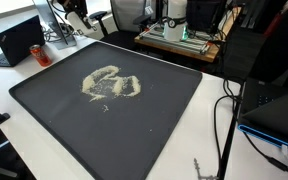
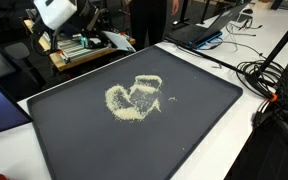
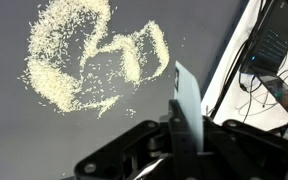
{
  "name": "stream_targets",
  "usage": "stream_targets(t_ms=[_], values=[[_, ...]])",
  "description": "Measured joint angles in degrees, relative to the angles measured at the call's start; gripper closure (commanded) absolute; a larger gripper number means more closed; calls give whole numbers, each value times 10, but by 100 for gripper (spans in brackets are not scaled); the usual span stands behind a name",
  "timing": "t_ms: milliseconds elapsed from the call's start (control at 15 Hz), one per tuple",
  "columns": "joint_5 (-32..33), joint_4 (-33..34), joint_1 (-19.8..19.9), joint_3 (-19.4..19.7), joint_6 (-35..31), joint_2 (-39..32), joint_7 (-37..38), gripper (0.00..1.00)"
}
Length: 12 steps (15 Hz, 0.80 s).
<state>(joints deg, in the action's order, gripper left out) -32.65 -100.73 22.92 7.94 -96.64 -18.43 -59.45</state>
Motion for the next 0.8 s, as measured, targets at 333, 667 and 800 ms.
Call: stream_targets(t_ms=[333, 667, 800], values=[[-46, -41, 5, 22, -12, 0, 0, 99], [-128, -103, 12, 48, -64, 1, 4, 99], [-152, -132, 12, 57, -115, 1, 7, 99]])
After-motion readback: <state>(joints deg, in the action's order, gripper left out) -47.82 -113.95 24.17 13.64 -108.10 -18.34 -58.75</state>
